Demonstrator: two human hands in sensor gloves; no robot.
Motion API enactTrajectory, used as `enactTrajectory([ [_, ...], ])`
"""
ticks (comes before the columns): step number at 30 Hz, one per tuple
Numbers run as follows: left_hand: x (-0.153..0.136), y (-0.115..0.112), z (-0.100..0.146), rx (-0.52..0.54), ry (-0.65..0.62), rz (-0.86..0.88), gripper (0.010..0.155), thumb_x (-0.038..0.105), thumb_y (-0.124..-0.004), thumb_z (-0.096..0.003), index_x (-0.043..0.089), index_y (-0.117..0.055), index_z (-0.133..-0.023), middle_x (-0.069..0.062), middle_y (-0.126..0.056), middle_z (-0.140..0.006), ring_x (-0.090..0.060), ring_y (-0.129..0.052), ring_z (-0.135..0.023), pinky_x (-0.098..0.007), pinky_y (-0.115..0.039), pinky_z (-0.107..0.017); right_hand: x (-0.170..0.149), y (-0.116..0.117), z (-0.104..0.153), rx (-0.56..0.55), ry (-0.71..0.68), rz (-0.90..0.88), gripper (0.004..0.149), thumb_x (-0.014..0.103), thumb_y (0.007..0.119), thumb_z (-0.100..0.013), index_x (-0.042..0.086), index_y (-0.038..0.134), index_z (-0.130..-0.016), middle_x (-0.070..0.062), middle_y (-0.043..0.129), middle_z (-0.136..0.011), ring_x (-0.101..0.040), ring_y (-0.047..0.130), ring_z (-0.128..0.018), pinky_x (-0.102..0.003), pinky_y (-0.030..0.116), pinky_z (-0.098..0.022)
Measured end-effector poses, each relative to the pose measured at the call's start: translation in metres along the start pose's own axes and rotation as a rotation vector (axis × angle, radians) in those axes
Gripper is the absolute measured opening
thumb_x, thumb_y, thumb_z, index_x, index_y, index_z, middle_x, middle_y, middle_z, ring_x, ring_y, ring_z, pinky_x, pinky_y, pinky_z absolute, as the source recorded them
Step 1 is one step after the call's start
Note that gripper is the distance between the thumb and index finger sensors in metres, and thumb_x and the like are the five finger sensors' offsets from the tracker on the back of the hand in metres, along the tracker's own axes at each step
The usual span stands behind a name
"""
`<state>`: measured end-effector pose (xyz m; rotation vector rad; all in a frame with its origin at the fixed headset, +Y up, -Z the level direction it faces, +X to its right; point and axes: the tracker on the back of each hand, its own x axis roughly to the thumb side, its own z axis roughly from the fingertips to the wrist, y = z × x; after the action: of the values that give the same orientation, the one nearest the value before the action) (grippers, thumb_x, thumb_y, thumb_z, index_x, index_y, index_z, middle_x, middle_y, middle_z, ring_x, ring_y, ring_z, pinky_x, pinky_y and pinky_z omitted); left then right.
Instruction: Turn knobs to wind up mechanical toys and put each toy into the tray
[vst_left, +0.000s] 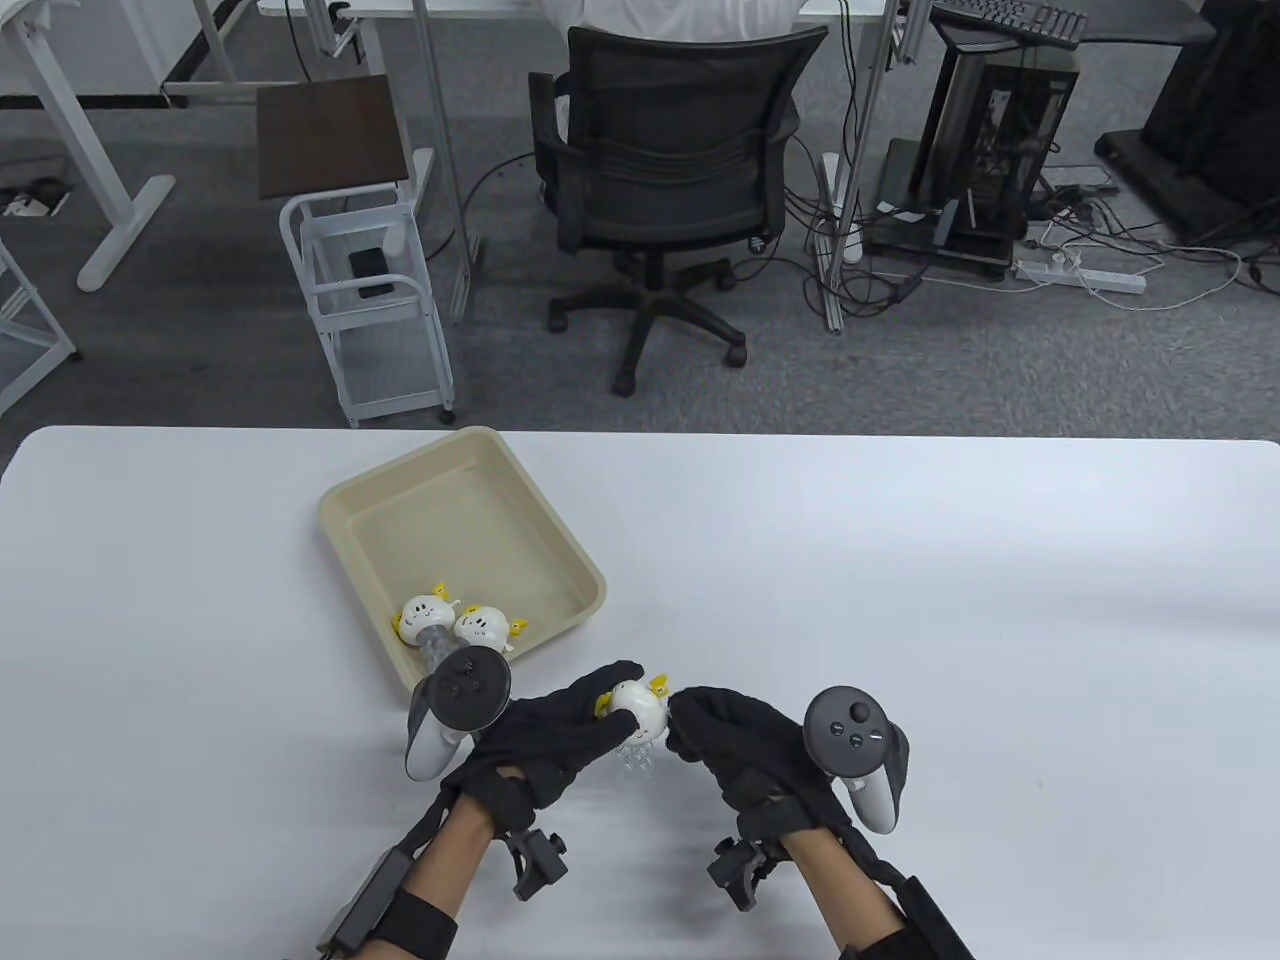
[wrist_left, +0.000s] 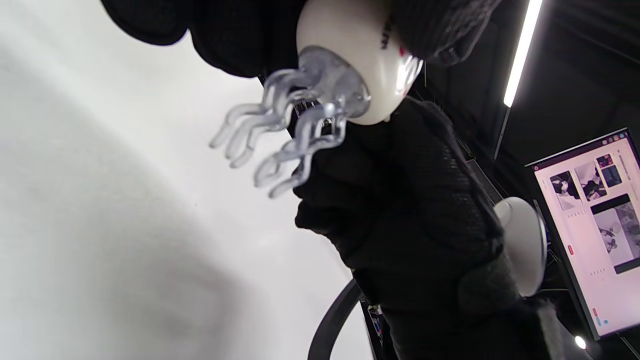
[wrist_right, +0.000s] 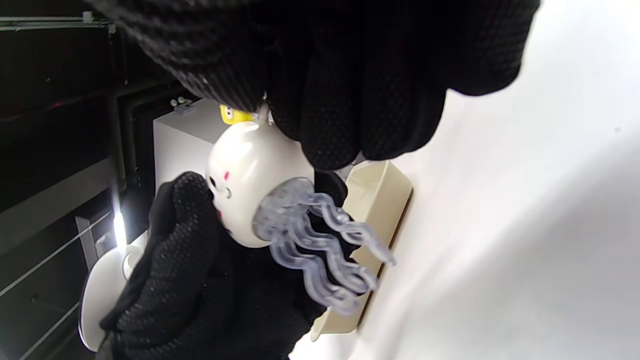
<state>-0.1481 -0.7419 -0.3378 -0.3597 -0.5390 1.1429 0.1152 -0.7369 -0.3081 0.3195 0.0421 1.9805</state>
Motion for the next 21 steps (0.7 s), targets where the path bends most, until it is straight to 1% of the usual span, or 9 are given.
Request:
enactTrajectory([
  [3,-0.002,0.001,-0.001,0.006,0.025,-0.014,0.075,0.053,-0.071,-0.0557,0.004,-0.059,-0.112,-0.011,-0.082,-0.1,-0.039,-0.082,-0.083,-0.058,-0.072,-0.063,0.009,-0.002,0.002,-0.011,-0.054,0.123,0.054,0.044,0.071,-0.068,-0.001,0.078,-0.097,-0.024,0.09,-0.086,-0.046,0.091,-0.071,-0.053,0.08,-0.056],
  [5,-0.003,0.004,0.001,0.02,0.047,-0.025,0.076,0.053,-0.071,-0.0558,0.003,-0.06,-0.111,-0.011,-0.083,-0.099,-0.039,-0.083,-0.082,-0.057,-0.073,-0.062,0.02,-0.006,0.002,0.032,-0.082,0.272,0.061,0.048,0.067,-0.069,-0.001,0.07,-0.104,-0.028,0.082,-0.094,-0.05,0.086,-0.079,-0.057,0.077,-0.061],
  [7,-0.006,0.005,0.002,0.043,0.059,-0.008,0.076,0.053,-0.071,-0.0557,0.003,-0.06,-0.111,-0.011,-0.084,-0.098,-0.039,-0.084,-0.081,-0.057,-0.073,-0.061,0.026,-0.008,0.002,0.048,-0.088,0.378,0.068,0.051,0.063,-0.069,0.0,0.057,-0.113,-0.034,0.065,-0.107,-0.057,0.068,-0.094,-0.065,0.066,-0.068],
  [10,-0.009,0.008,0.003,0.056,0.077,-0.011,0.076,0.053,-0.07,-0.0558,0.002,-0.06,-0.111,-0.012,-0.084,-0.098,-0.039,-0.085,-0.08,-0.057,-0.074,-0.061,0.026,-0.009,0.005,0.11,-0.045,0.52,0.078,0.058,0.058,-0.07,0.003,0.034,-0.12,-0.038,0.033,-0.116,-0.064,0.034,-0.104,-0.076,0.045,-0.073],
  [12,-0.011,0.01,0.003,0.067,0.089,-0.002,0.076,0.053,-0.07,-0.0558,0.001,-0.061,-0.11,-0.012,-0.085,-0.098,-0.038,-0.086,-0.079,-0.057,-0.074,-0.06,0.022,-0.006,0.009,0.124,-0.025,0.589,0.081,0.062,0.055,-0.07,0.007,0.025,-0.121,-0.038,0.019,-0.117,-0.064,0.018,-0.103,-0.08,0.033,-0.073],
  [15,-0.013,0.014,0.004,0.081,0.102,0.002,0.076,0.053,-0.071,-0.0556,0.0,-0.062,-0.109,-0.013,-0.086,-0.096,-0.038,-0.087,-0.077,-0.056,-0.075,-0.059,0.009,0.001,0.014,0.196,0.053,0.7,0.086,0.067,0.05,-0.069,0.01,0.011,-0.121,-0.036,0.002,-0.115,-0.063,-0.001,-0.098,-0.082,0.018,-0.069],
  [18,-0.01,0.019,0.008,0.136,0.133,-0.021,0.076,0.053,-0.071,-0.0558,-0.002,-0.062,-0.109,-0.013,-0.087,-0.095,-0.039,-0.087,-0.076,-0.056,-0.075,-0.058,-0.005,0.005,0.017,0.258,0.102,0.82,0.088,0.069,0.048,-0.069,0.012,0.004,-0.119,-0.036,-0.004,-0.113,-0.063,-0.007,-0.096,-0.081,0.013,-0.068],
  [19,-0.006,0.023,0.011,0.185,0.171,-0.048,0.076,0.052,-0.071,-0.0556,-0.003,-0.063,-0.108,-0.014,-0.087,-0.094,-0.039,-0.087,-0.075,-0.056,-0.075,-0.057,-0.008,0.005,0.018,0.275,0.104,0.824,0.088,0.069,0.047,-0.069,0.011,0.004,-0.119,-0.036,-0.003,-0.113,-0.063,-0.007,-0.095,-0.081,0.013,-0.068],
  [21,0.003,0.031,0.015,0.248,0.156,-0.068,0.077,0.052,-0.071,-0.0554,-0.003,-0.063,-0.108,-0.015,-0.087,-0.094,-0.039,-0.087,-0.074,-0.056,-0.075,-0.057,-0.011,0.005,0.021,0.287,0.119,0.805,0.088,0.069,0.048,-0.069,0.011,0.004,-0.119,-0.036,-0.004,-0.113,-0.063,-0.009,-0.095,-0.081,0.011,-0.067],
])
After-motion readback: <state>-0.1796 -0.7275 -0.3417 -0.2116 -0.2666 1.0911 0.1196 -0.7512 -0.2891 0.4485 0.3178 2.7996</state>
